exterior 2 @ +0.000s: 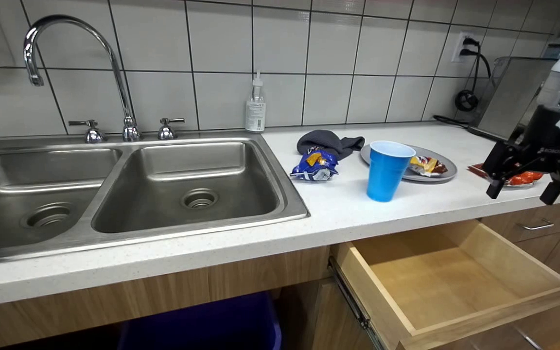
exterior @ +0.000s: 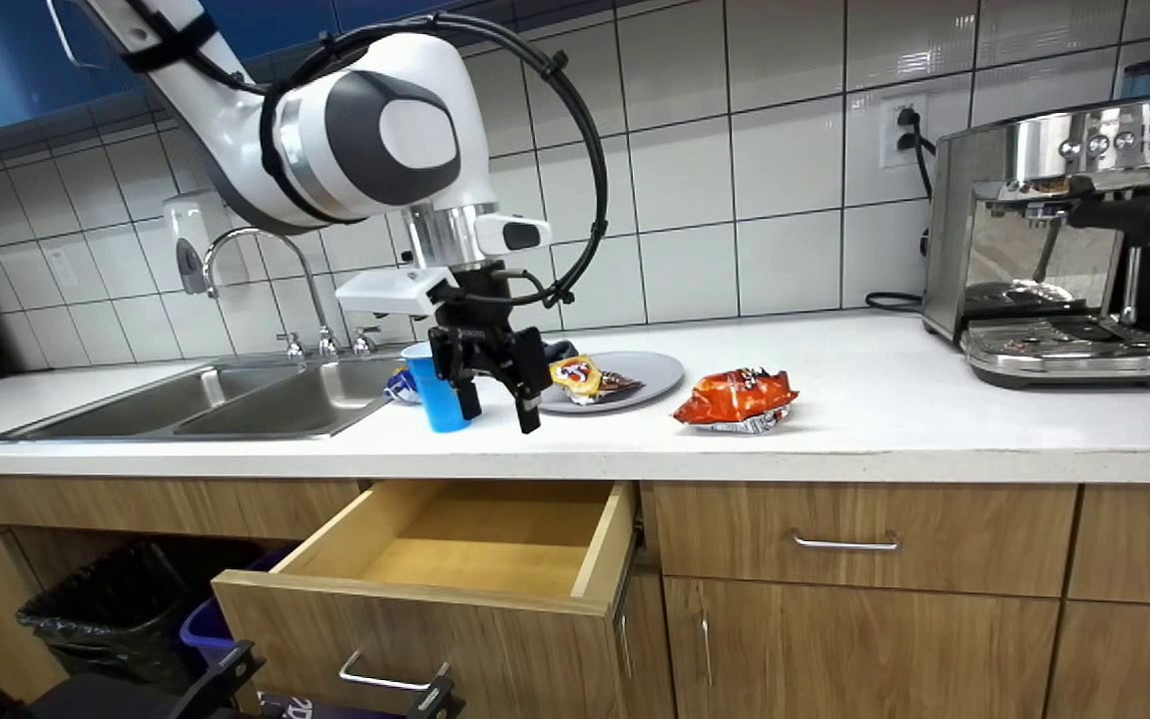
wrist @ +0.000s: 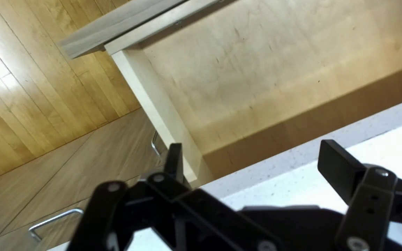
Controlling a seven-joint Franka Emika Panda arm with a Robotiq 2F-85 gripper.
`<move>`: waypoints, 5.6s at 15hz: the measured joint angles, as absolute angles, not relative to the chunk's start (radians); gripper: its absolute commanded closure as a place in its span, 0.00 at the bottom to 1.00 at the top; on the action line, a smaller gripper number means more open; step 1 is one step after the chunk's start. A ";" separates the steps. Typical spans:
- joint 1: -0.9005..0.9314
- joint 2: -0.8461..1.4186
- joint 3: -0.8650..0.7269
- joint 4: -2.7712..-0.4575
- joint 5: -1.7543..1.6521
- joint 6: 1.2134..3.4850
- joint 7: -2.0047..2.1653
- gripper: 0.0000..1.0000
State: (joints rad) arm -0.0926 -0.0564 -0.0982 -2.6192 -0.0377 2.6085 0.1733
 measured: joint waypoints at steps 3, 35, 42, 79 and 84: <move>-0.125 -0.057 -0.122 -2.588 -0.058 2.609 0.228 0.00; -0.214 0.085 -0.245 -2.349 -0.082 2.709 0.535 0.00; -0.196 0.219 -0.290 -2.231 -0.080 2.717 0.666 0.00; -0.129 0.476 -0.354 -1.976 -0.059 2.659 0.742 1.00; -0.129 0.476 -0.355 -1.976 -0.059 2.658 0.742 1.00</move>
State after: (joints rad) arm -0.1289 0.4763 -0.3554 -1.9759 -0.0591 2.6582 0.7420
